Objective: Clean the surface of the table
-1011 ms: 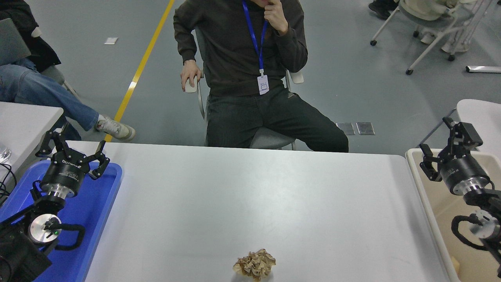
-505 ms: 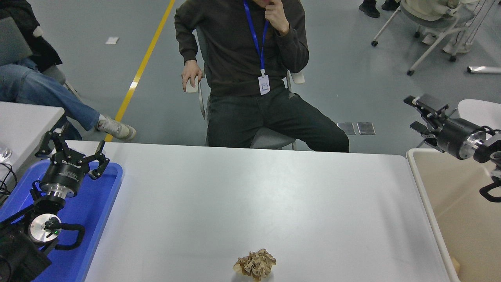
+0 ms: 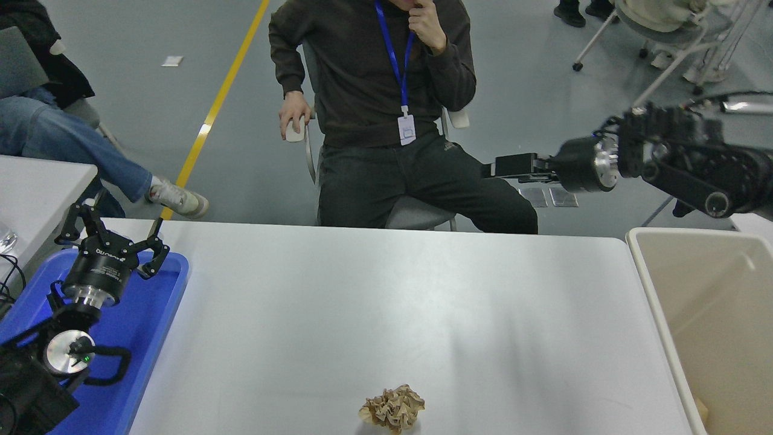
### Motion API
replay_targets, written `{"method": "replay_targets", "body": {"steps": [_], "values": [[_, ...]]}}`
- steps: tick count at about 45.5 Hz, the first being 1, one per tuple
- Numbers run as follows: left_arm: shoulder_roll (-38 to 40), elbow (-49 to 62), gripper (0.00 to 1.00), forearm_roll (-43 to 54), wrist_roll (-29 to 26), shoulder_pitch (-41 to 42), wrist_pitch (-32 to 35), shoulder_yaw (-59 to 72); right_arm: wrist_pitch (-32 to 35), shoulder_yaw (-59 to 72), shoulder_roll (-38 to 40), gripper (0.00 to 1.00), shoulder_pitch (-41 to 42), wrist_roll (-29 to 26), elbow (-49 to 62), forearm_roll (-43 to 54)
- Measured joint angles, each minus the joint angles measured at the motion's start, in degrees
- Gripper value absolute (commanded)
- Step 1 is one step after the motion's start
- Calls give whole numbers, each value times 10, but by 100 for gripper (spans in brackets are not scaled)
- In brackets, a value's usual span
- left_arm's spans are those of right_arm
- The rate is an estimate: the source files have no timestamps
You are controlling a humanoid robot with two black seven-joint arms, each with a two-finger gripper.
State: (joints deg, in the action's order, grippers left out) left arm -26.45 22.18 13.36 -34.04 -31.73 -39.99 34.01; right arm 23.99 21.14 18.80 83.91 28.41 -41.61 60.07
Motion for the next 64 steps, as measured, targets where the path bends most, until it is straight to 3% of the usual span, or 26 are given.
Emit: {"method": "replay_targets", "body": {"steps": [8, 19, 39, 64], "values": [[0, 0, 100, 0, 0, 0, 0, 0, 16, 82, -94, 99, 26, 1, 0, 29], [0, 0, 100, 0, 0, 0, 0, 0, 28, 172, -158, 99, 37, 2, -2, 55], [0, 0, 100, 0, 0, 0, 0, 0, 45, 195, -184, 99, 1, 4, -73, 66], [0, 0, 100, 0, 0, 0, 0, 0, 11, 128, -188, 99, -121, 1, -46, 68]]}}
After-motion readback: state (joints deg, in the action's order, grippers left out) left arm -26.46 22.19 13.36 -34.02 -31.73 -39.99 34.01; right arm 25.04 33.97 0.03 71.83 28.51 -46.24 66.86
